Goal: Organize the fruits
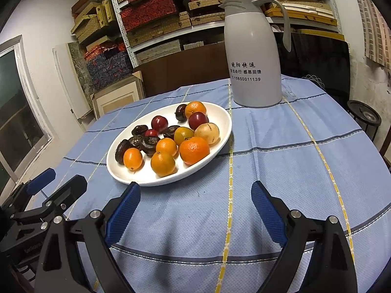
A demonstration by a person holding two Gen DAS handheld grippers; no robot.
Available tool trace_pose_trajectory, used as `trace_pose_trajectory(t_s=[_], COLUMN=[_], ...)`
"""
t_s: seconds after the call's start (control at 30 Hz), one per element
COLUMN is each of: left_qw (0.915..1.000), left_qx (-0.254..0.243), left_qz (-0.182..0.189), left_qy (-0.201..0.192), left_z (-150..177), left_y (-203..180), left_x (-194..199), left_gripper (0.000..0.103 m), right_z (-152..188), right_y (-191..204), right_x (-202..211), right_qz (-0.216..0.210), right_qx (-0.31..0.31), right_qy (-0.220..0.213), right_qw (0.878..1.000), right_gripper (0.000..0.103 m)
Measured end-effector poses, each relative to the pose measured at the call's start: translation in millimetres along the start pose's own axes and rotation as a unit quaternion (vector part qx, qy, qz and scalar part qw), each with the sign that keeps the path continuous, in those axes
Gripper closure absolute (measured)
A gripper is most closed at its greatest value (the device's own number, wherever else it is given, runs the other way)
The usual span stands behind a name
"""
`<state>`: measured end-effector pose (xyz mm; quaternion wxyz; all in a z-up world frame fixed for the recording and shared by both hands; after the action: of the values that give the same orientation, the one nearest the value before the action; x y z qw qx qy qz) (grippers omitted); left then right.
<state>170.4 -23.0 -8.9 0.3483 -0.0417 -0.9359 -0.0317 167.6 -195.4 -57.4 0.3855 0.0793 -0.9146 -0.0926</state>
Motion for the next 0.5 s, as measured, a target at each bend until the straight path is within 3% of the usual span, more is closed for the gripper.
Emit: trace_pose_trajectory(t_s=[0.23,0.37,0.5], left_qw=[0.9998,0.9997,0.9999], left_qx=[0.004,0.000,-0.005], left_qz=[0.009,-0.023,-0.005], left_qy=[0.020,0.013,0.015], left_z=[1.1,3.0,2.5], left_y=[-0.9,1.5,-2.2], left_x=[-5.6,-5.4,-4.8], left_gripper=[0.004,0.005,0.005], right_z=[1.0,1.0,0.3], right_y=[0.7,1.4,0.8], right_x=[-1.7,-1.5,-1.3], right_qz=[0.005,0.004,0.006], right_qx=[0.003,0.003,0.002], right_qy=[0.005,0.005,0.003], right_qw=[1.000,1.000,1.000], right_gripper=[0.010,0.010,0.010])
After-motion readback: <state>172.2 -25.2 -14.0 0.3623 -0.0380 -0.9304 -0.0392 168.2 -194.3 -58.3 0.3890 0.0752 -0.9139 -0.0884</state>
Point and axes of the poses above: each gripper's, at about its wrist camera, not at the fingertips, and x roughly against the way its jaws point, y to its left, z to its underside, the point moved 8 cm from there along -x, roughly the way its jaws point, and after that the axes turned 9 degrees about y, right-handed, at the moved point
